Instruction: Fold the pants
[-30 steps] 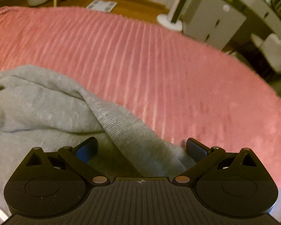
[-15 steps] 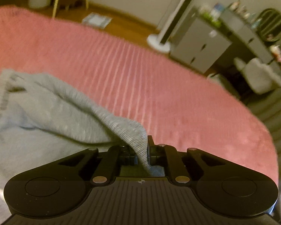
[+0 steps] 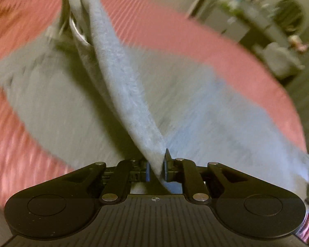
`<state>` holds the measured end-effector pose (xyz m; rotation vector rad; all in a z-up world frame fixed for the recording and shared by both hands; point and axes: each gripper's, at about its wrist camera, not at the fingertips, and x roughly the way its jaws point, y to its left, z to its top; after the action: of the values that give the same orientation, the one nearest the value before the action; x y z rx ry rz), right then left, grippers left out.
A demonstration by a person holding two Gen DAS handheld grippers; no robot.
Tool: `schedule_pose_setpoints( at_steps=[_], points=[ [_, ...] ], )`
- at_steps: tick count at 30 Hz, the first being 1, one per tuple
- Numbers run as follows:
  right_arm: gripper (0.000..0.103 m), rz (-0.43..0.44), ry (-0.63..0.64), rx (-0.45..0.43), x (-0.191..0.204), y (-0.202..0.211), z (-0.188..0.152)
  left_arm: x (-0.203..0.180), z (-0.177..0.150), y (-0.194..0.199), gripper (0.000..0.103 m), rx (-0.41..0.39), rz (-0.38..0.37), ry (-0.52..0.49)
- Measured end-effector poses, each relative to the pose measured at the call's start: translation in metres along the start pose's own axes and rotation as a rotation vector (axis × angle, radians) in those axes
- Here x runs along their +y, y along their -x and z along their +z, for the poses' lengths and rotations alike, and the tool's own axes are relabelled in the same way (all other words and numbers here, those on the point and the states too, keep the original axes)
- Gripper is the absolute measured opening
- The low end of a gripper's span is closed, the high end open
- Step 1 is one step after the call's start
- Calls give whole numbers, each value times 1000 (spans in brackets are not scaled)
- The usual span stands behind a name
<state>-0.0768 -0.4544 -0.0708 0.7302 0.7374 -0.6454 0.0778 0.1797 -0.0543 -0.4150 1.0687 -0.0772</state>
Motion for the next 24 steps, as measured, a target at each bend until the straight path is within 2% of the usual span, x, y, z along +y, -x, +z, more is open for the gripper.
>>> schedule_pose_setpoints(
  at_steps=[1, 2, 3, 4, 5, 6, 7, 9, 10, 11, 12, 13, 14, 16, 18, 19, 21, 24],
  points=[
    [7, -14, -1, 8, -2, -7, -5, 6, 6, -2, 15, -2, -16, 35],
    [7, -3, 1, -11, -4, -10, -9, 10, 12, 1, 22, -30, -10, 68],
    [8, -3, 1, -27, -3, -9, -11, 13, 19, 7, 37, -80, 16, 86],
    [13, 0, -11, -33, -2, -8, -11, 16, 23, 10, 46, -129, 46, 86],
    [27, 28, -37, -33, -1, -7, -11, 17, 29, 11, 63, -181, 89, 84],
    [35, 55, -60, -32, -2, -8, -10, 20, 37, 10, 69, -226, 139, 87],
    [44, 75, -80, -33, -2, -9, -11, 22, 39, 6, 69, -233, 166, 96],
    [46, 89, -102, -36, -3, -14, -11, 31, 49, -7, 65, -189, 153, 120],
    [48, 84, -94, -34, -2, -17, -10, 35, 53, -13, 58, -163, 156, 131],
    [52, 84, -81, -34, 0, -18, -12, 39, 52, -18, 37, -141, 173, 143],
    [56, 94, -74, -43, 1, -17, -14, 45, 54, -21, 29, -128, 180, 156],
    [63, 106, -68, -50, 3, -17, -15, 47, 60, -22, 27, -120, 172, 176],
    [64, 112, -45, -48, 4, -17, -15, 52, 59, -18, 22, -122, 150, 206],
    [61, 91, -10, -27, 8, -17, -12, 55, 56, -4, 17, -145, 135, 208],
    [26, 21, -28, -10, 12, -15, -5, 54, 47, 18, 16, -197, 132, 169],
    [5, -8, -26, -15, 11, -11, -2, 52, 42, 27, 16, -226, 132, 154],
    [5, 53, -25, -68, 8, 5, 1, 47, 34, 47, 16, -282, 120, 139],
    [5, 84, 48, -182, 8, 30, -3, 50, 21, 57, 17, -271, 156, 168]
  ],
)
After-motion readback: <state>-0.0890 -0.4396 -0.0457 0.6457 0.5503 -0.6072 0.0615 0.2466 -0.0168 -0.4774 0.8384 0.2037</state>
